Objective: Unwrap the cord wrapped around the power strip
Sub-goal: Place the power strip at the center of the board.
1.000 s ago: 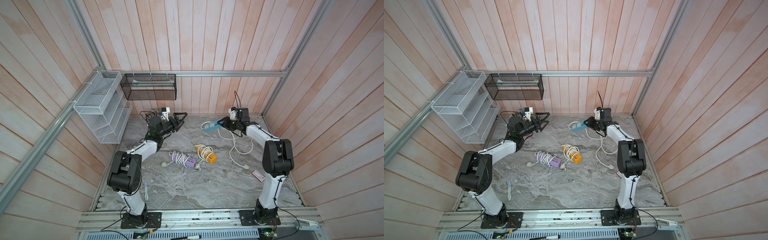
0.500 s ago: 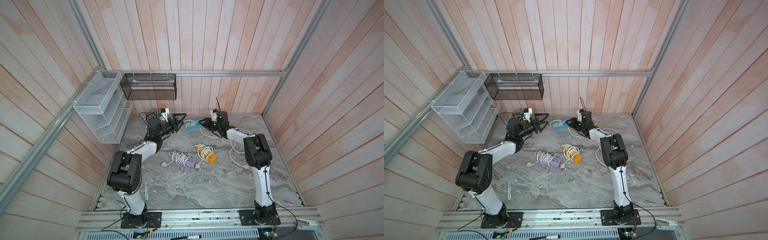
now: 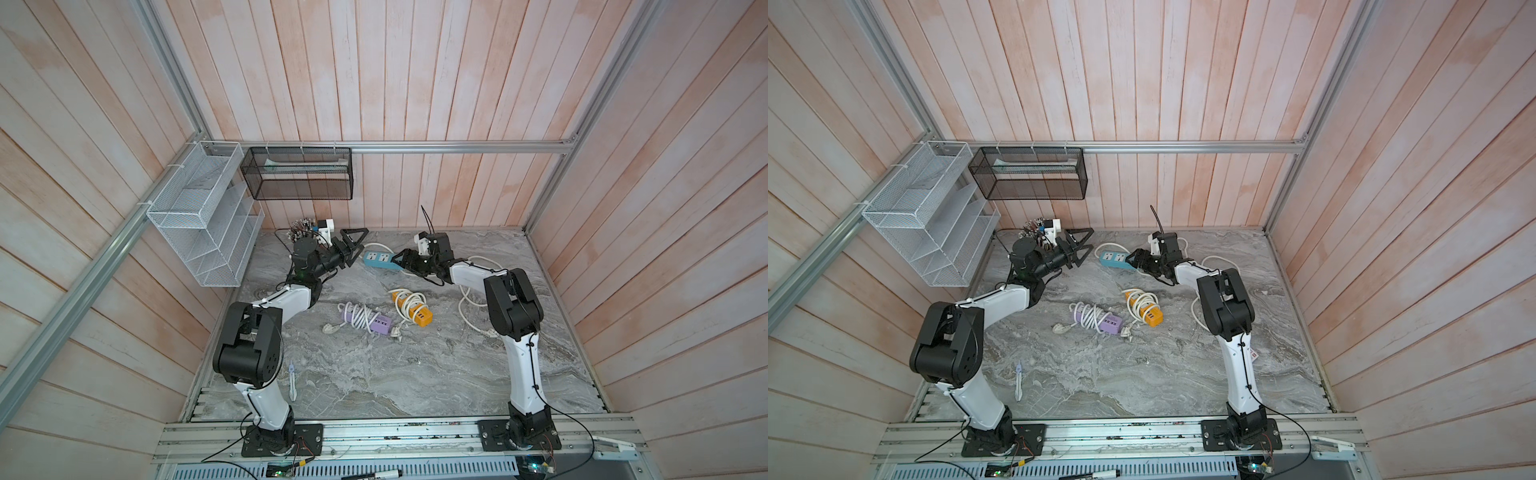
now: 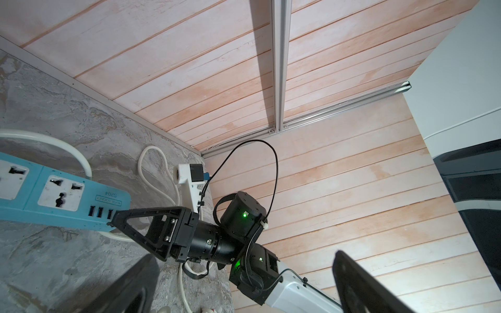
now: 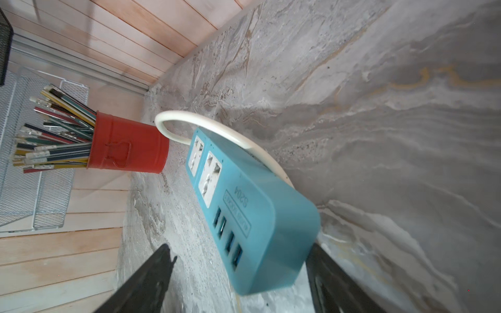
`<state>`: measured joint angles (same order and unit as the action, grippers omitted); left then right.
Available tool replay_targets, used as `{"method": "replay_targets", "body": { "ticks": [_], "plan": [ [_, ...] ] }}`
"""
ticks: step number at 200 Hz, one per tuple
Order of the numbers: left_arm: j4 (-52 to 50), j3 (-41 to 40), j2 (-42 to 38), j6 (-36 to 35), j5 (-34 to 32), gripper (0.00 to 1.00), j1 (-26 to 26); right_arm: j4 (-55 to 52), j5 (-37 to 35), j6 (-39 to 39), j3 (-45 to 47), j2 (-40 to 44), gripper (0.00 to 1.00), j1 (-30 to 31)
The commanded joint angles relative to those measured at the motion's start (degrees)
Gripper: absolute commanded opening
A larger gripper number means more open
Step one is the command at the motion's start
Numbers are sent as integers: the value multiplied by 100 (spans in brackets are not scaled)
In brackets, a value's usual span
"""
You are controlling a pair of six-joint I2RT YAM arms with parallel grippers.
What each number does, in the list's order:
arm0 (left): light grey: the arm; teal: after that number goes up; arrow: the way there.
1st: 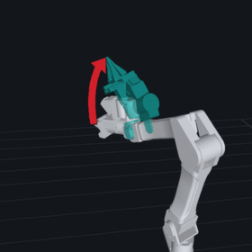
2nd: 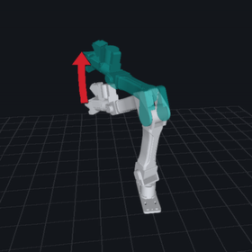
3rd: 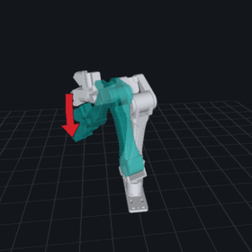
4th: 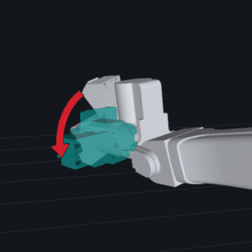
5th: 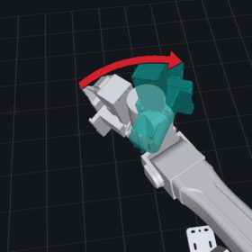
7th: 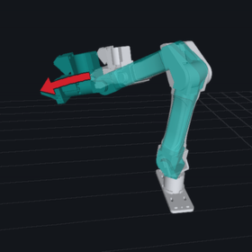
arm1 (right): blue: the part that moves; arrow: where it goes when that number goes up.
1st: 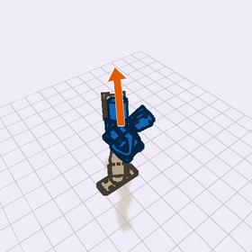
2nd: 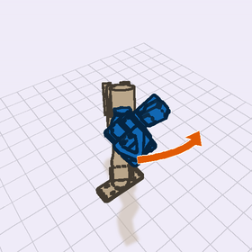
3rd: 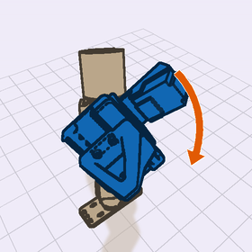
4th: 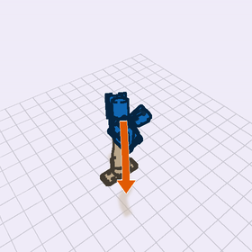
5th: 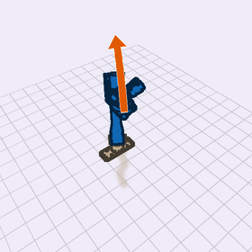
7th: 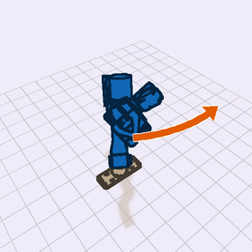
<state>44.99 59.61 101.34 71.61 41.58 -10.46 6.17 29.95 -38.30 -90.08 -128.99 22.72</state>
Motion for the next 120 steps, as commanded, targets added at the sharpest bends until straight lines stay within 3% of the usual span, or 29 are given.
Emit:
{"method": "replay_targets", "body": {
  "ticks": [1,31,68,120],
  "plan": [
    [174,-112,-195,19,77,100,88,-578,109,614,53,392,80,-5],
    [161,-124,-226,27,96,100,138,-714,-268,942,669,1013,81,-253],
    [153,-126,-255,19,153,100,192,-849,-226,1050,1645,1799,77,-808],
    [316,-161,-225,106,156,100,209,-170,-77,429,2880,2354,73,-1503]
  ]
}}
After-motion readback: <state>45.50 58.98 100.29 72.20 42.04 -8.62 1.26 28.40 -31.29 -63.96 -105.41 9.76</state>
